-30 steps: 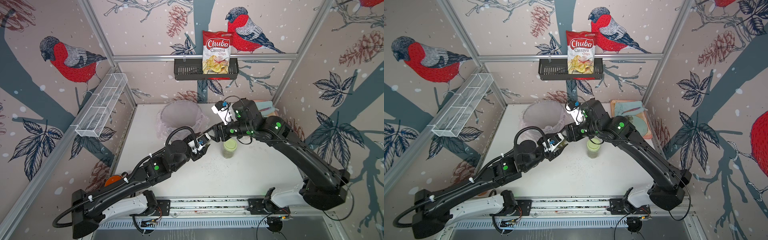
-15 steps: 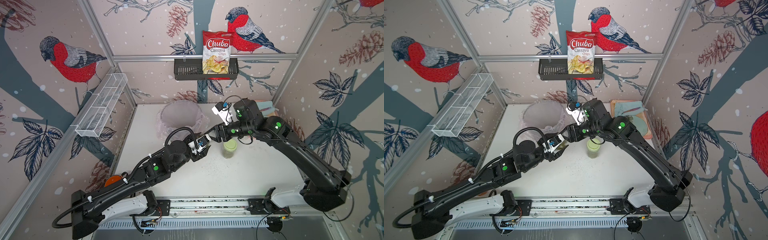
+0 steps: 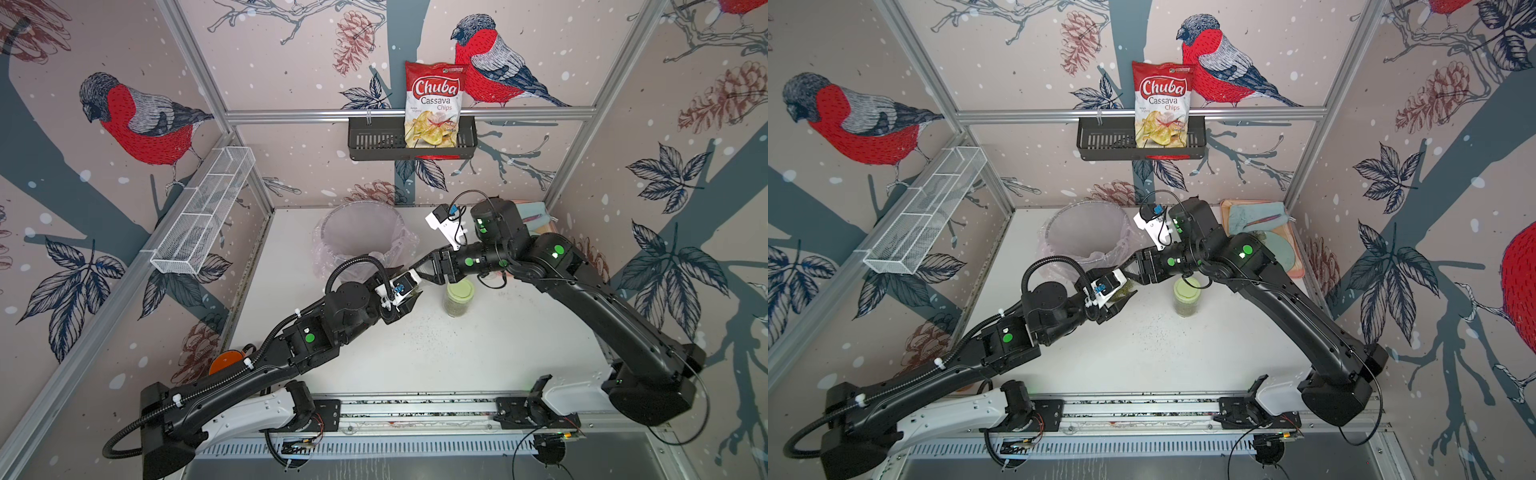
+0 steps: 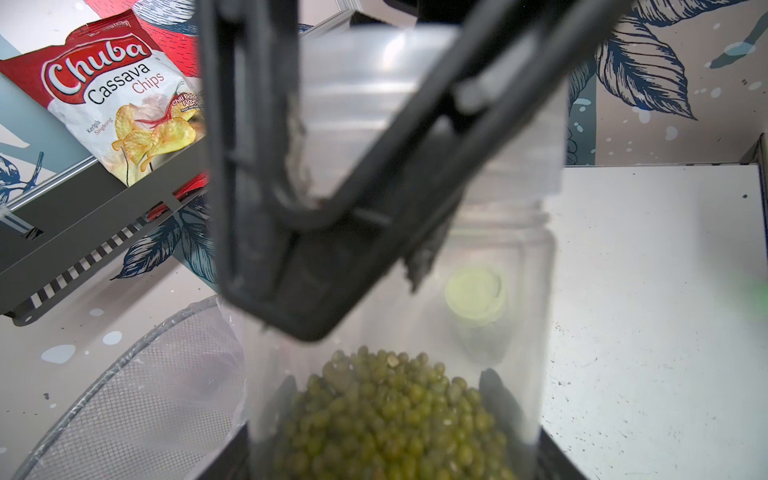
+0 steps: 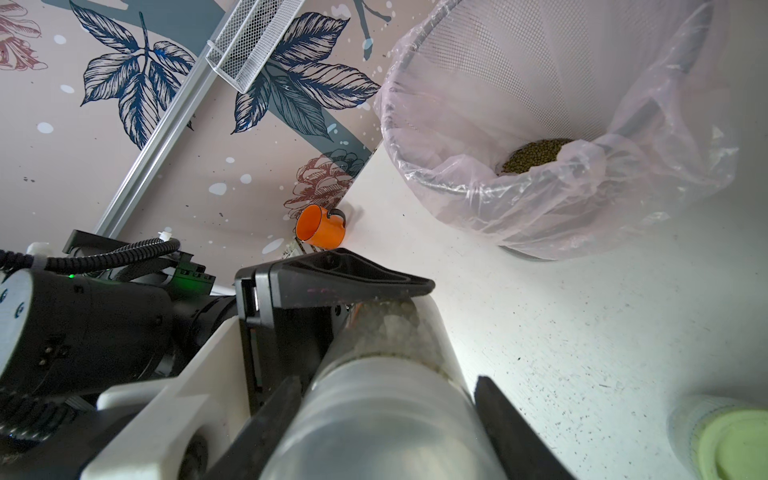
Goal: Empty moldy mung beans from jars
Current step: Open the lid of the jar.
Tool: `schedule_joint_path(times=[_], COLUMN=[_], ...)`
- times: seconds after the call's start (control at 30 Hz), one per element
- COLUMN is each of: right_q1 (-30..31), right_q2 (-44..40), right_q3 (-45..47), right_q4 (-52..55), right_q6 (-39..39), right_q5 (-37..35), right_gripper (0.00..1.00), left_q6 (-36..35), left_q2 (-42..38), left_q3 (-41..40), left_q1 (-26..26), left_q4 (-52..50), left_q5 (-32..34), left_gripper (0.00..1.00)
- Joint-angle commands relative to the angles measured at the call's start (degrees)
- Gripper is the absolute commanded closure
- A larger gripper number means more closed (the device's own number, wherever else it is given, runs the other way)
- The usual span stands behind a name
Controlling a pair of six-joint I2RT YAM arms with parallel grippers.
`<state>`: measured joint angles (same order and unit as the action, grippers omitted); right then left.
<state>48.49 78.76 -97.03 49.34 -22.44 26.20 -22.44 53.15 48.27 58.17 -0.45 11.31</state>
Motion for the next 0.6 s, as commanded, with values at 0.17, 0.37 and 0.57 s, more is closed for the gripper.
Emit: schedule_joint_path(times=[0.17,0.37,0.57], right_q1=[-0.1,-0.1,1.0], right_q2=[-0.5,-0.5,-0.7], right_q3=[-0.2,0.1,0.0], right_q4=[-0.5,-0.1,0.4], right_q6=[-0.1,0.1,0.2], right_q5=[2.3,0.8,-1.5], right_gripper=[0.42,0.31,0.19], left_q6=[-0.5,-0.6,-0.4], left_q2=[-0.5,-0.3,0.1], left_q3=[0.1,0.2,0.1], left_q1=[-0.4,-0.6,-0.8], left_q4=[5.0,4.8,4.8], left_q5=[0.4,-0.2,-0.2], left_gripper=[0.65,0.74,0.77])
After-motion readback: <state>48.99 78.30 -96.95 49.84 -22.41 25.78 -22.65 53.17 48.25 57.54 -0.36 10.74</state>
